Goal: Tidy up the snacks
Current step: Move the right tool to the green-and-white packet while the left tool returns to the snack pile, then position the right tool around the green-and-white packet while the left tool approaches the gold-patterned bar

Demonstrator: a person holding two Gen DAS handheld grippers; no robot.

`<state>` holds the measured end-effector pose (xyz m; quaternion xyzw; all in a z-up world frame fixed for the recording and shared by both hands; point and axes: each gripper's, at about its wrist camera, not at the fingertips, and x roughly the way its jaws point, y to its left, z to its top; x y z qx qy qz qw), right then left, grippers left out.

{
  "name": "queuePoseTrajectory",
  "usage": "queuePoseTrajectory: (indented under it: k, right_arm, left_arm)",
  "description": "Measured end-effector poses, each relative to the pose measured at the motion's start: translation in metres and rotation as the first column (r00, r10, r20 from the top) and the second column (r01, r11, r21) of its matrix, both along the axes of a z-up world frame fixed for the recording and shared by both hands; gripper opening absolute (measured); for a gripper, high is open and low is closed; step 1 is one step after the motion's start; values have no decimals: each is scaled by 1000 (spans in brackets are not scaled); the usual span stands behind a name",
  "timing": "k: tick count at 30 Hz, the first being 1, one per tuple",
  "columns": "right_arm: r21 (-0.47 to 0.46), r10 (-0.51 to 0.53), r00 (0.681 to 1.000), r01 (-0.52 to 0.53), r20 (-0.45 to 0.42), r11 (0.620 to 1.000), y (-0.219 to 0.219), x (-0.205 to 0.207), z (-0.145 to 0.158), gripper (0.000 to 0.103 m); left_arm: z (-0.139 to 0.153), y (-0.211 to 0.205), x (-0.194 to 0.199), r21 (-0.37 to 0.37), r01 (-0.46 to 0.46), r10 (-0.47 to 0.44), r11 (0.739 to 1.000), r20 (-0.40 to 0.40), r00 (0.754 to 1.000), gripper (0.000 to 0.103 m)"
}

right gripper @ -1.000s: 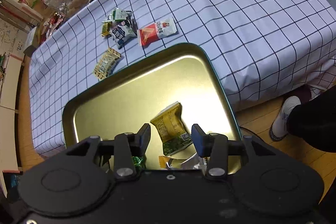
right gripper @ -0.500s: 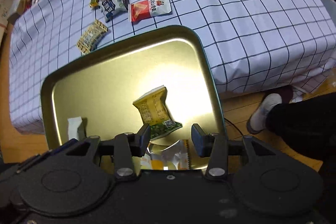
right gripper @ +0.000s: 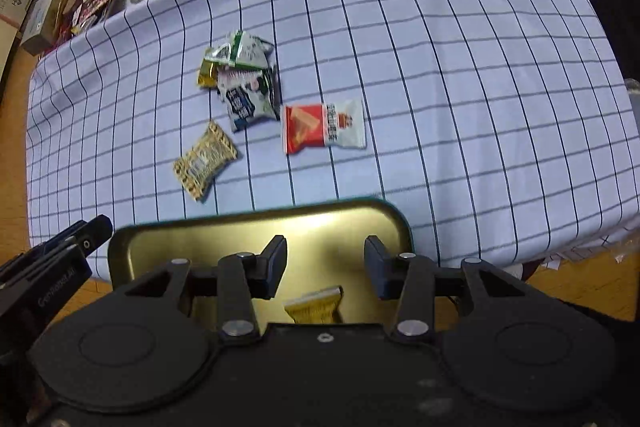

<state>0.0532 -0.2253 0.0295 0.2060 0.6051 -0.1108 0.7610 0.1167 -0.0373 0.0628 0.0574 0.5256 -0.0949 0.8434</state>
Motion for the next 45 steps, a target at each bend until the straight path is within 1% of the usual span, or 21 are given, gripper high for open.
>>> queuePoseTrajectory:
  k: [2,6,8,11,13,14,16,19,21,23,25,29,31,33,36,39,41,42,43,45]
  right_arm:
    - [5,-16,1000,16,3,1000,-7,19,5,46]
    - [0,-56,998,56,4,998,-19,58,9,46]
    - [4,-75,997,75,4,997,-26,75,8,46]
    - [48,-120,993,120,-11,992,-37,97,2,46]
    - [70,-150,988,152,-25,986,-45,108,-3,45]
    - [74,-162,986,164,-32,984,-50,112,-6,46]
    - [75,-183,982,186,-47,980,-55,120,-15,46]
    - [63,-210,974,216,-83,974,-62,128,-32,46]
    - [44,-224,969,230,-108,972,-64,133,-43,46]
    - [25,-238,964,243,-122,970,-63,141,-52,46]
    - [32,-246,961,252,-128,967,-60,149,-59,46]
    - [108,-248,964,257,-94,960,-48,165,-59,46]
    - [146,-245,968,250,-52,957,-37,171,-55,46]
    - [161,-226,974,224,-8,961,-25,177,-51,46]
    - [114,-184,982,178,40,977,-3,188,-51,46]
    - [14,-136,990,136,43,991,14,197,-60,46]
    - [-36,-107,994,109,32,993,19,200,-68,45]
    - [-47,-100,995,101,22,994,17,199,-71,45]
    - [-44,-100,995,100,14,994,15,199,-74,48]
    - [-25,-113,994,113,1,993,7,197,-75,48]
  left_arm:
    - [4,-3,17,-22,-17,18,1000,19,1000,31]
    - [5,-13,50,-71,-38,40,997,27,999,32]
    - [2,-20,65,-71,-41,44,997,32,999,32]
    - [-7,-26,81,-45,-39,41,998,34,999,32]
    - [-14,-27,89,-45,-45,47,998,25,999,32]
    - [-17,-28,91,-46,-42,43,998,18,999,32]
    - [-25,-29,96,-52,0,0,999,-5,1000,32]
    - [-34,-31,105,-84,17,-23,996,-78,997,32]
    - [-37,-31,109,-91,11,-20,996,-104,994,32]
    - [-41,-28,111,-68,-10,2,998,-119,993,32]
    - [-46,-25,114,-44,-30,24,999,-138,990,32]
    - [-54,-16,118,-49,-54,44,997,-189,981,32]
    - [-56,-14,118,-49,-51,40,998,-201,979,32]
    - [-59,-14,119,-37,-45,37,998,-206,978,32]
    - [-63,-15,120,-25,-31,25,999,-216,976,32]
    - [-66,-16,120,-23,-11,5,1000,-230,973,32]
    - [-66,-17,120,-24,-2,-3,1000,-235,972,32]
    - [-66,-17,119,-25,0,-6,1000,-235,972,32]
    - [-66,-17,119,-29,2,-9,1000,-235,972,32]
    - [-66,-18,119,-31,9,-16,999,-235,972,32]
